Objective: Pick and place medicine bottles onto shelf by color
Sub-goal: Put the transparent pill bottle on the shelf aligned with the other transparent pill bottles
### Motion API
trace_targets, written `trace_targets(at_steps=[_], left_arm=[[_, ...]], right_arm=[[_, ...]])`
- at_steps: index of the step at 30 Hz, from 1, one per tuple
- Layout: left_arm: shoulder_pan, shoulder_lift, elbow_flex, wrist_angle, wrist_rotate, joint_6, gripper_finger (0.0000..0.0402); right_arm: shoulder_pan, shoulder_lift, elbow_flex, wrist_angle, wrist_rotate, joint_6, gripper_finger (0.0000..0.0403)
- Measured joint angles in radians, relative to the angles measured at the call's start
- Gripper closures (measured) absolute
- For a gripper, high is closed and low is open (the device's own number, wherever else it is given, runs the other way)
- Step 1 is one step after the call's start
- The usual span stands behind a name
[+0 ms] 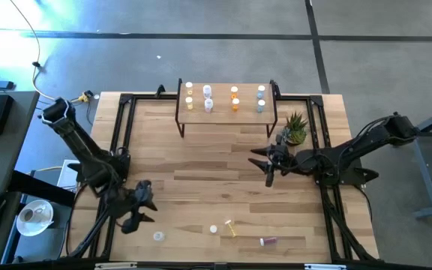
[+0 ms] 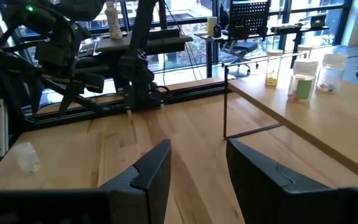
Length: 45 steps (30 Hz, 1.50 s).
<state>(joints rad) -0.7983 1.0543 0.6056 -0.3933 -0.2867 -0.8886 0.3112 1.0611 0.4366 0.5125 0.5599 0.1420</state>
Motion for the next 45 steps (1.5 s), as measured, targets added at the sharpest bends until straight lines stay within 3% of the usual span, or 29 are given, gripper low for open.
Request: trace_targets(at_steps=[8,19,29,45], left_arm=[[-0.134,0.082,0.000,0.001,-0.040,-0.193,0.0209],[-0.153,0.246,0.000,0.123,0.090,-0.325,0.0207],[-0.153,0.359,0.000,0.193,0.190,-0.434,0.0170],[-0.203,0.410,0.000,0.327,-0.048,-0.417,0.0178]], right_arm=[[0.012,0.000,0.000,0.001,0.000,0.002,0.0256],[0.012,0.000,0.000,0.000,-0.008,0.015,0.0256],[0.012,0.000,0.000,0.000,-0.015,0.015,0.0256],[0.031,0.000,0.000,-0.008,-0.018,0.017,0.0256]])
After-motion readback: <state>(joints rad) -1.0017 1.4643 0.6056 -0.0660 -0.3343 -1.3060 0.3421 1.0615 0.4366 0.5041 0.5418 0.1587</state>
